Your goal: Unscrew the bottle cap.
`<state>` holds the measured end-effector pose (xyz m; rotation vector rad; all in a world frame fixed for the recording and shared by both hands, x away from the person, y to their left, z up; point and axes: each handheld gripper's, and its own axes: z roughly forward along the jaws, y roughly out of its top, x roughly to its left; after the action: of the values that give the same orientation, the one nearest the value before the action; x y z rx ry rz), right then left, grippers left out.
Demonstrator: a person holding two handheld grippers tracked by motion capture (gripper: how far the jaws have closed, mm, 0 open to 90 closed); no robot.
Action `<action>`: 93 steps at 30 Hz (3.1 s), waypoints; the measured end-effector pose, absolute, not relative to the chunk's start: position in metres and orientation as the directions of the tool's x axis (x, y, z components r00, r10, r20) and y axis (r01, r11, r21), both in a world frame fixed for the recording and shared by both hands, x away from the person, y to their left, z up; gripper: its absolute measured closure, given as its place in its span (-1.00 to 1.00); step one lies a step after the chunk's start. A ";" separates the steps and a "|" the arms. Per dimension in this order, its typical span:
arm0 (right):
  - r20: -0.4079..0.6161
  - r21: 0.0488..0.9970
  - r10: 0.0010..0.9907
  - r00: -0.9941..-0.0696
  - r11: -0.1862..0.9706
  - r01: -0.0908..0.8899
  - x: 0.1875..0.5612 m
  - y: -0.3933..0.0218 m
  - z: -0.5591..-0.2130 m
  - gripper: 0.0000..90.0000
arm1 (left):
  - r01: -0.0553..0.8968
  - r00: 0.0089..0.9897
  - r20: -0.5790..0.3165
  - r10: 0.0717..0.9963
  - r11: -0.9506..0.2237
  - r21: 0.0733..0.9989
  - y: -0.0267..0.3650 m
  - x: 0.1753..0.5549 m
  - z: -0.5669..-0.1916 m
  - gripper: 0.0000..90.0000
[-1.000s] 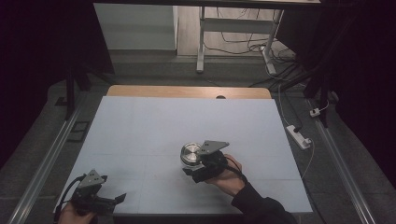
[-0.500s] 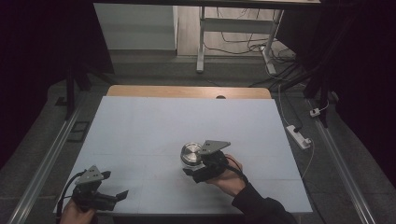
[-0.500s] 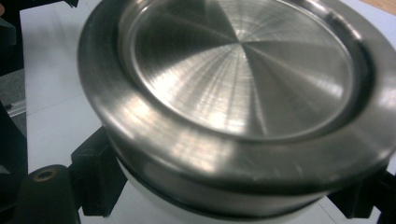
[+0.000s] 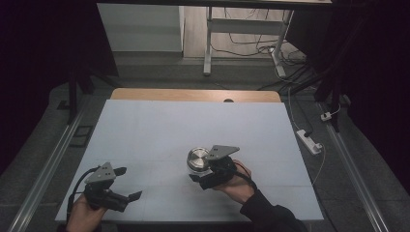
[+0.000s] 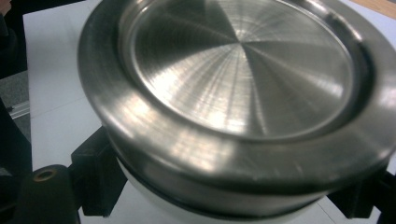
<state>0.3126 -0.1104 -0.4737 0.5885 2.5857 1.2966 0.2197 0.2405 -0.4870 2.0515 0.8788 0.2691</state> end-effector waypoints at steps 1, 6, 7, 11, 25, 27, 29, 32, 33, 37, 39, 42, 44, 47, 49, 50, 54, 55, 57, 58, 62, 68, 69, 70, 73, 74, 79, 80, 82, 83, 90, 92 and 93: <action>0.008 0.800 0.429 -0.903 0.539 0.263 0.313 -0.110 -0.474 -0.67 | 0.483 0.732 -0.126 0.670 -0.379 0.789 0.239 0.221 -0.486 -1.00; 0.006 0.799 0.428 -0.904 0.542 0.262 0.312 -0.110 -0.474 -0.67 | 0.459 0.758 -0.117 0.641 -0.398 0.794 0.228 0.233 -0.480 -1.00; 0.004 0.798 0.427 -0.904 0.543 0.260 0.312 -0.109 -0.474 -0.67 | 0.457 0.762 -0.119 0.636 -0.399 0.795 0.226 0.236 -0.479 -1.00; 0.001 0.796 0.425 -0.905 0.547 0.258 0.311 -0.108 -0.474 -0.67 | 0.443 0.780 -0.119 0.614 -0.409 0.798 0.219 0.244 -0.475 -1.00; -0.005 0.795 0.412 -0.911 0.554 0.247 0.309 -0.106 -0.476 -0.67 | 0.399 0.822 -0.074 0.564 -0.479 0.781 0.193 0.265 -0.456 -1.00; -0.007 0.794 0.411 -0.912 0.556 0.244 0.309 -0.106 -0.476 -0.67 | 0.394 0.831 -0.072 0.552 -0.491 0.777 0.188 0.269 -0.454 -1.00; -0.011 0.794 0.408 -0.913 0.559 0.240 0.309 -0.105 -0.476 -0.67 | 0.383 0.837 -0.061 0.544 -0.503 0.775 0.184 0.272 -0.452 -1.00; -0.013 0.794 0.403 -0.915 0.560 0.235 0.308 -0.104 -0.477 -0.67 | 0.357 0.854 -0.041 0.519 -0.528 0.771 0.175 0.277 -0.449 -1.00; -0.013 0.794 0.402 -0.915 0.560 0.235 0.307 -0.104 -0.477 -0.67 | 0.350 0.861 -0.039 0.507 -0.534 0.770 0.173 0.279 -0.448 -1.00; -0.013 0.795 0.395 -0.919 0.561 0.230 0.306 -0.104 -0.477 -0.67 | 0.323 0.883 -0.039 0.468 -0.545 0.774 0.164 0.286 -0.443 -1.00; -0.011 0.796 0.392 -0.920 0.560 0.229 0.306 -0.103 -0.477 -0.67 | 0.301 0.897 -0.032 0.442 -0.556 0.775 0.160 0.289 -0.442 -1.00; -0.010 0.796 0.380 -0.925 0.563 0.223 0.305 -0.102 -0.477 -0.67 | 0.265 0.921 -0.029 0.388 -0.571 0.777 0.154 0.293 -0.439 -1.00; -0.009 0.796 0.371 -0.929 0.565 0.218 0.304 -0.101 -0.477 -0.67 | 0.245 0.932 -0.025 0.361 -0.579 0.778 0.151 0.296 -0.437 -1.00; -0.006 0.795 0.359 -0.933 0.568 0.214 0.302 -0.099 -0.478 -0.67 | 0.213 0.949 -0.018 0.316 -0.593 0.776 0.143 0.301 -0.435 -1.00; -0.005 0.795 0.351 -0.936 0.569 0.209 0.302 -0.099 -0.478 -0.67 | 0.197 0.957 -0.020 0.290 -0.596 0.779 0.139 0.304 -0.433 -0.99; -0.002 0.794 0.349 -0.937 0.570 0.211 0.301 -0.098 -0.478 -0.67 | 0.187 0.961 -0.021 0.275 -0.596 0.781 0.136 0.305 -0.433 -0.98; 0.003 0.794 0.328 -0.945 0.574 0.202 0.301 -0.097 -0.478 -0.67 | 0.150 0.975 -0.014 0.222 -0.606 0.781 0.129 0.310 -0.430 -0.92; -0.001 0.792 0.319 -0.948 0.579 0.194 0.301 -0.097 -0.477 -0.67 | 0.142 0.979 -0.020 0.204 -0.606 0.783 0.127 0.310 -0.429 -0.90; 0.001 0.791 0.304 -0.953 0.583 0.187 0.300 -0.097 -0.477 -0.67 | 0.123 0.986 -0.024 0.168 -0.610 0.783 0.123 0.311 -0.428 -0.86; 0.004 0.790 0.296 -0.955 0.585 0.185 0.299 -0.096 -0.477 -0.67 | 0.113 0.989 -0.026 0.149 -0.613 0.782 0.121 0.312 -0.428 -0.83; 0.002 0.787 0.267 -0.964 0.594 0.167 0.296 -0.095 -0.477 -0.67 | 0.074 0.995 -0.016 0.096 -0.637 0.767 0.115 0.312 -0.428 -0.72; -0.012 0.785 0.259 -0.966 0.601 0.151 0.295 -0.094 -0.476 -0.67 | 0.063 0.996 -0.007 0.090 -0.638 0.767 0.112 0.309 -0.429 -0.57; -0.013 0.784 0.268 -0.963 0.601 0.156 0.295 -0.094 -0.476 -0.67 | 0.070 0.995 -0.006 0.103 -0.635 0.769 0.111 0.308 -0.430 -0.57; -0.017 0.783 0.275 -0.961 0.602 0.158 0.294 -0.093 -0.475 -0.67 | 0.078 0.993 -0.003 0.119 -0.633 0.770 0.110 0.306 -0.429 -0.57; -0.041 0.784 0.291 -0.956 0.603 0.150 0.295 -0.093 -0.474 -0.67 | 0.104 0.984 0.012 0.176 -0.631 0.769 0.105 0.302 -0.428 -0.57; -0.042 0.785 0.306 -0.951 0.600 0.158 0.294 -0.093 -0.474 -0.67 | 0.119 0.979 0.013 0.201 -0.627 0.770 0.103 0.300 -0.427 -0.57; -0.077 0.788 0.363 -0.929 0.593 0.166 0.295 -0.094 -0.473 -0.67 | 0.184 0.936 0.054 0.347 -0.617 0.765 0.090 0.291 -0.425 -0.57; -0.077 0.789 0.381 -0.921 0.588 0.177 0.295 -0.094 -0.473 -0.67 | 0.191 0.927 0.065 0.369 -0.615 0.765 0.087 0.289 -0.425 -0.57; -0.074 0.793 0.402 -0.913 0.578 0.191 0.295 -0.095 -0.472 -0.67 | 0.198 0.919 0.073 0.388 -0.611 0.766 0.084 0.288 -0.424 -0.57; -0.070 0.795 0.405 -0.912 0.575 0.195 0.296 -0.095 -0.472 -0.67 | 0.190 0.920 0.079 0.383 -0.615 0.765 0.084 0.288 -0.424 -0.58; -0.031 0.808 0.383 -0.923 0.553 0.202 0.296 -0.097 -0.470 -0.67 | 0.141 0.949 0.068 0.306 -0.609 0.781 0.101 0.295 -0.421 -0.89; -0.017 0.811 0.362 -0.932 0.550 0.199 0.296 -0.097 -0.470 -0.67 | 0.115 0.962 0.064 0.266 -0.605 0.788 0.106 0.297 -0.422 -0.85; -0.012 0.811 0.353 -0.935 0.550 0.198 0.296 -0.097 -0.469 -0.67 | 0.103 0.969 0.056 0.241 -0.597 0.796 0.108 0.298 -0.422 -0.81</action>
<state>0.2956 -0.0969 -0.4695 0.4686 2.6096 1.3326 0.2978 0.1084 -0.4224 2.2118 0.2402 0.1965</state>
